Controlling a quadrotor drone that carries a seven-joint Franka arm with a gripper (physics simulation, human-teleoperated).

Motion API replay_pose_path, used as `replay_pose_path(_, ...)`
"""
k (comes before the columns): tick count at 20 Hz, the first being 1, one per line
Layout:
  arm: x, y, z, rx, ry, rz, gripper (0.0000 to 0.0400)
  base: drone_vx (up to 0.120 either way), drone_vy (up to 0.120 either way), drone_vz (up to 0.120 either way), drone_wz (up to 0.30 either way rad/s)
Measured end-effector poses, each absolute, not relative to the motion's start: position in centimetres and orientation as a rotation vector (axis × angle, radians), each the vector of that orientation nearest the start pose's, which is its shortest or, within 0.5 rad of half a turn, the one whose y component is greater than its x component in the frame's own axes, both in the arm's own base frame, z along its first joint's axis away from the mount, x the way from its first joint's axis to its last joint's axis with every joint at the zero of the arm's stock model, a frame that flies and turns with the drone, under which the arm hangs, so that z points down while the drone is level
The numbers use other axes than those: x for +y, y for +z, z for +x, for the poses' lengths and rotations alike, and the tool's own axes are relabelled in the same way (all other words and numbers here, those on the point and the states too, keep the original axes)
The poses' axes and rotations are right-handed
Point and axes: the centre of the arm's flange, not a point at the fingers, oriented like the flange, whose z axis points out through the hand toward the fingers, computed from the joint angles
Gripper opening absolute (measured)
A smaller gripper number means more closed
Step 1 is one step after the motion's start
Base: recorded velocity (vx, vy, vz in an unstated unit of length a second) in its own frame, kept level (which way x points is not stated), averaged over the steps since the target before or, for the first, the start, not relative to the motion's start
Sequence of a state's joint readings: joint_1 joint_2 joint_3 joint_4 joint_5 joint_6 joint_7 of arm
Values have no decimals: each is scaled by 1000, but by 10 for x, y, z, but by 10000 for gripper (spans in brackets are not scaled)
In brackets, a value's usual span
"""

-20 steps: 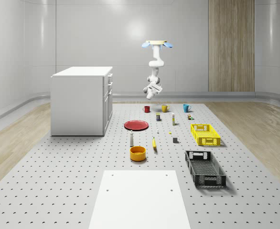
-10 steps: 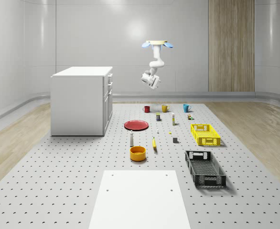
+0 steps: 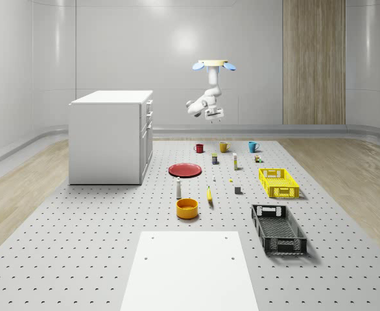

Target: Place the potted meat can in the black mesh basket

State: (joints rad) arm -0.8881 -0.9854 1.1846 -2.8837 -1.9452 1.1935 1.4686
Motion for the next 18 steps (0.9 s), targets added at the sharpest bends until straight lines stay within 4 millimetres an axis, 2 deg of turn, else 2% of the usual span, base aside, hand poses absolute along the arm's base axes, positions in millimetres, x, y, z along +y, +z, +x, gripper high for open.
replay_pose_path(6,5,491,307,-26,785,52,400,120,-120,-120,0)
replay_pose_path(17,1,491,307,-5,784,8,400,120,0,-120,0)
replay_pose_path(18,0,491,307,-5,784,6,400,0,0,-120,0)
